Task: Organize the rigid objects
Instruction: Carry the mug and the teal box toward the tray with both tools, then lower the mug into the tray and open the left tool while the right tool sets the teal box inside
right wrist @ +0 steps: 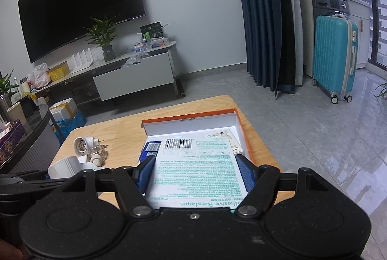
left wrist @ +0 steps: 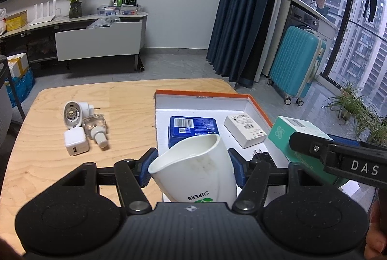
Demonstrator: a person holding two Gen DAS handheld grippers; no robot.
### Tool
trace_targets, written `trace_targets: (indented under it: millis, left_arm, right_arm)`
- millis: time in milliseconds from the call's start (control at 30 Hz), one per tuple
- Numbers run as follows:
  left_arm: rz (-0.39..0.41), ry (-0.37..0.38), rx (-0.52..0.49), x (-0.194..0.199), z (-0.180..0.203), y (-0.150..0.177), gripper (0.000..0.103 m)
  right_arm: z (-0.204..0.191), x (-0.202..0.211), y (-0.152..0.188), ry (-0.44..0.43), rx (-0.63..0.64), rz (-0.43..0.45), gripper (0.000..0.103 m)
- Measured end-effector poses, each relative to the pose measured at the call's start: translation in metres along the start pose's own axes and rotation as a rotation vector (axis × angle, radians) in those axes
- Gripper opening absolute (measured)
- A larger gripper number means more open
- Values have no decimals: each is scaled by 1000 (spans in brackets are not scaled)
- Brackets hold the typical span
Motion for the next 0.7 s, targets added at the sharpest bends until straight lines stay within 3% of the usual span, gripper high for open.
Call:
trace_targets:
  millis: [700]
  left_arm:
    - [-23,41,-23,-14,17,4,63]
  right_arm:
    - [19,-5,3,44,-29,-14,84]
Point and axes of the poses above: each gripper's, at about its wrist camera, not at the fingertips, and x roughly against the way its jaws point, z to its right, y to its underside, the point moved 7 cm from there along -x, roughly the way its jaws point, and after that the axes turned 4 degrees about y, right-handed, at the moved point
